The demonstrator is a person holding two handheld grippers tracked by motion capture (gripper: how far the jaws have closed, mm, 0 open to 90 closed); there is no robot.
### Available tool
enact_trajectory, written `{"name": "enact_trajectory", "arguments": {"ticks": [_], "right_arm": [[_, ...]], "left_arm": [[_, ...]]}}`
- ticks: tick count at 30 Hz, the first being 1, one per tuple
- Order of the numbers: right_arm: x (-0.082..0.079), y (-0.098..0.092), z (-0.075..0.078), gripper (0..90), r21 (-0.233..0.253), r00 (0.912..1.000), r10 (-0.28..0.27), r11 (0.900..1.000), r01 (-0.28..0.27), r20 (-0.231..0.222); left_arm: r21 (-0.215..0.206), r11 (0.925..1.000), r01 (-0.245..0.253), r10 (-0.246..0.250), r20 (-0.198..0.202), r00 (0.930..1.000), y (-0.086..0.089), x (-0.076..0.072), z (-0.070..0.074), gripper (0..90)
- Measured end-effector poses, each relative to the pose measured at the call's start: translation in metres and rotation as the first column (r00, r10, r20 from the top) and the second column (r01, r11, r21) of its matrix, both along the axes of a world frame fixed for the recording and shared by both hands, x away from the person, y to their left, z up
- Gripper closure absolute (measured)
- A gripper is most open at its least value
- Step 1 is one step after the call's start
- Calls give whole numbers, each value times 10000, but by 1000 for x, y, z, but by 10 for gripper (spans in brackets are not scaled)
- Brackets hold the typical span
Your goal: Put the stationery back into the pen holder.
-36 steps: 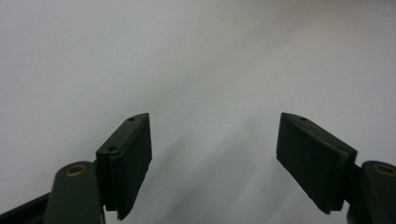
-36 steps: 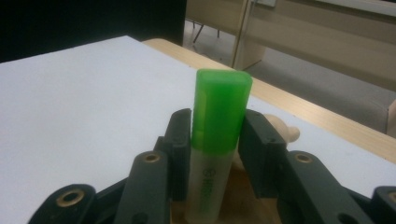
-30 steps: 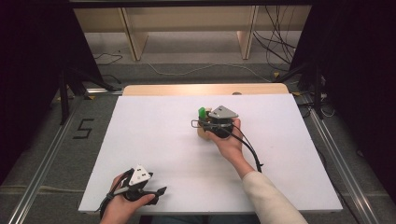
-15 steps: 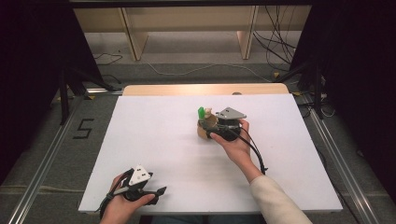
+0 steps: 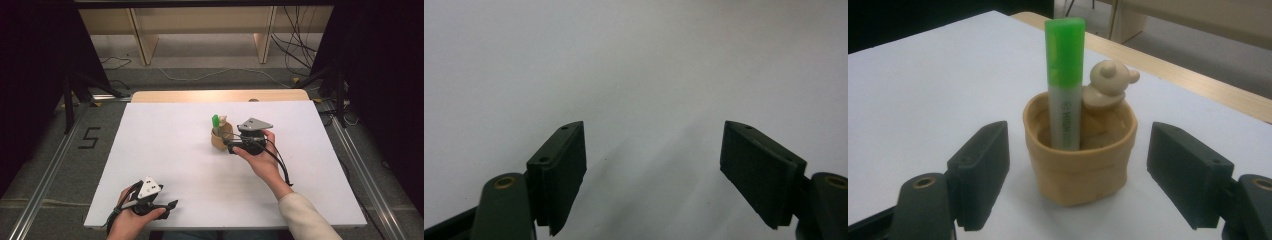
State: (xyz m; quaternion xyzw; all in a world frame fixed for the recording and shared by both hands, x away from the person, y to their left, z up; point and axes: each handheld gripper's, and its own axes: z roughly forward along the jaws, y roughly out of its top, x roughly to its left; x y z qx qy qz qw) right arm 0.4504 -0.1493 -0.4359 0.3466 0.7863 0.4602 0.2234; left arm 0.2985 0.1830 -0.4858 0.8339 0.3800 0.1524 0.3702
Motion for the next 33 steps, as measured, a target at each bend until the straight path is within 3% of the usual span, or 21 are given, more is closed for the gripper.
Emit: {"name": "enact_trajectory", "arguments": {"ticks": [33], "right_arm": [[-46,-46,5,235,-286,9960,554,9979,-575,-698]], "left_arm": [[-72,9999,-145,146,23,9999,1,0,0,263]]}}
